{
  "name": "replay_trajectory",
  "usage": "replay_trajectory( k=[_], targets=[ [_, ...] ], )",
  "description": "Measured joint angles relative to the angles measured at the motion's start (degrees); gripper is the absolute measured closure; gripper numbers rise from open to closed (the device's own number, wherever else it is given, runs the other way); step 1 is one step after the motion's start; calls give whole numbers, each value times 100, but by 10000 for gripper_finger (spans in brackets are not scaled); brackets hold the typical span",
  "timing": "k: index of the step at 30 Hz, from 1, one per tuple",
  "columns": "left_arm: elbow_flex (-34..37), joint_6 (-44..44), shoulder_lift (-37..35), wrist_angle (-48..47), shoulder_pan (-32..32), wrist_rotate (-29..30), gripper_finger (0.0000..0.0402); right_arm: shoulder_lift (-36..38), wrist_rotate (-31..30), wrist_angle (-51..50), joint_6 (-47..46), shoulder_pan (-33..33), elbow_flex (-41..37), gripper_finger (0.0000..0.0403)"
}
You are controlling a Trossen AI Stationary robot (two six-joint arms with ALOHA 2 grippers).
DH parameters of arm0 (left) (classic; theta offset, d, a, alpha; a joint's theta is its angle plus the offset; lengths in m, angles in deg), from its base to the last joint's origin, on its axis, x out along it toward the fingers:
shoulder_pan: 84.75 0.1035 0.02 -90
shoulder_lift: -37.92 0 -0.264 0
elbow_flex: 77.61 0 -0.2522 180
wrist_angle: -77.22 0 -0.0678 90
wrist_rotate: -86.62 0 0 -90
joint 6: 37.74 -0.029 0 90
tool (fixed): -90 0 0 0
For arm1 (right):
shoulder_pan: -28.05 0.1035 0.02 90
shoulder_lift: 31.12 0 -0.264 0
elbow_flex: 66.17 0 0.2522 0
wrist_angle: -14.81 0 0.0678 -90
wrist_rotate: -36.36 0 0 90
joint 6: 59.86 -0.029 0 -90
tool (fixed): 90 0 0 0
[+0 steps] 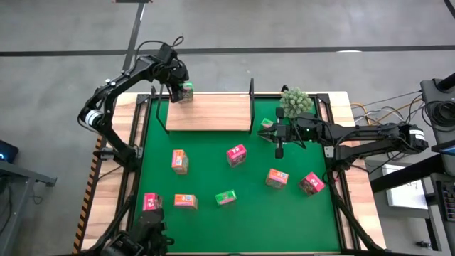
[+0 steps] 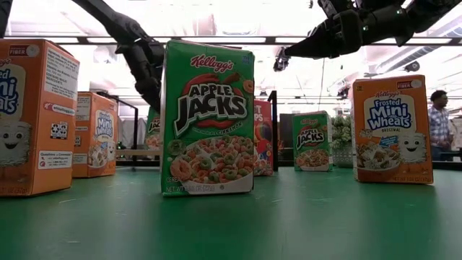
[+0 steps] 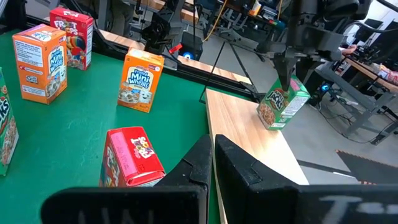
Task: Stack cereal on shelf
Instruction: Put the middle right green cereal box on the shelf
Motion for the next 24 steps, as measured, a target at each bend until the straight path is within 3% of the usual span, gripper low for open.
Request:
replay_trajectory(
  k=[14, 24],
  targets=[
    [49, -109, 0, 8, 0, 200, 247, 0, -1, 37, 65, 0, 0, 390],
    [56, -112, 9, 1, 0, 284, 195, 0, -2, 37, 108, 0, 0, 390]
  ],
)
